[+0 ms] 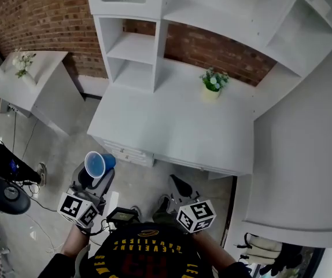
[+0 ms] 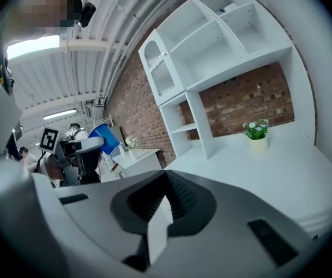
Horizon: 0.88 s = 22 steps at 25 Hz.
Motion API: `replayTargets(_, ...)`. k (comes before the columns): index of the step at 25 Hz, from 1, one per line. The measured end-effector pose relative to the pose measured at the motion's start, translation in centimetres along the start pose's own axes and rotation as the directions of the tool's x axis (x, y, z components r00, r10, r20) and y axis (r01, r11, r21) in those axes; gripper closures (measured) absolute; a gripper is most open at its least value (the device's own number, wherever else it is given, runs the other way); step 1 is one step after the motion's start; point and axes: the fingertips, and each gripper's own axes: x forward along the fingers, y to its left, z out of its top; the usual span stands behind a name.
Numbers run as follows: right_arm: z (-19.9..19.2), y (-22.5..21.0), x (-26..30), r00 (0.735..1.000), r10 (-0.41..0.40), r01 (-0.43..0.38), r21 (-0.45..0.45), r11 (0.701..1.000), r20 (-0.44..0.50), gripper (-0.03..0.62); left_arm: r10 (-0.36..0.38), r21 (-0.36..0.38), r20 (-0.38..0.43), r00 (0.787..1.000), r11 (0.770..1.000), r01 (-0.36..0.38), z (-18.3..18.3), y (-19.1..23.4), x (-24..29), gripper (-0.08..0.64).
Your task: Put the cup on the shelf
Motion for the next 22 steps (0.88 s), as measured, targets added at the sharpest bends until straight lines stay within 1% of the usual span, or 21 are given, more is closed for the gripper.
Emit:
replayTargets(2, 1.4, -1.8, 0.3, 1.0, 0.019, -0.019, -0.008, 1.0, 0.013, 0.589, 0.023, 0.031, 0.008, 1.0, 0.999, -0.023, 0.8, -0.7, 1.3, 0.281)
replayTargets(6, 3.4, -4.7, 0.7, 0.998, 0.065, -0.065, -0.02, 0.998, 0.026, 0.589, 0.087, 0.051, 0.039, 0.995, 0.995, -0.089, 2.5, -1.7, 3.0, 0.281)
replayTargets(9, 4.5, -6.4, 0.9, 0.995, 0.1, -0.099, -0.033, 0.995, 0.029, 0.589, 0.131, 0.053, 0.064, 0.989, 0.99, -0.134, 3.1, -2.2, 3.8, 0.281)
replayTargets(12, 5.3, -7.8, 1.0, 0.991, 0.127, -0.125, -0.05, 0.991, 0.032, 0.589, 0.156, 0.039, 0.094, 0.983, 0.986, -0.161, 3.6, -3.0, 4.4, 0.281)
replayTargets(14, 5.6, -8.6, 1.0, 0.99, 0.134, -0.133, -0.054, 0.99, 0.029, 0.589, 0.186, 0.038, 0.086, 0.979, 0.981, -0.189, 3.0, -3.1, 4.3, 0.281)
replayTargets(17, 5.7, -9.7, 1.6, 0.99, 0.14, -0.139, -0.055, 0.989, 0.021, 0.589, 0.206, 0.033, 0.083, 0.975, 0.977, -0.209, 2.6, -3.1, 4.5, 0.281)
replayTargets(22, 5.7, -10.9, 3.1, 0.989, 0.149, -0.149, -0.054, 0.987, 0.007, 0.589, 0.255, 0.041, 0.04, 0.966, 0.966, -0.256, 2.1, -1.7, 5.4, 0.281)
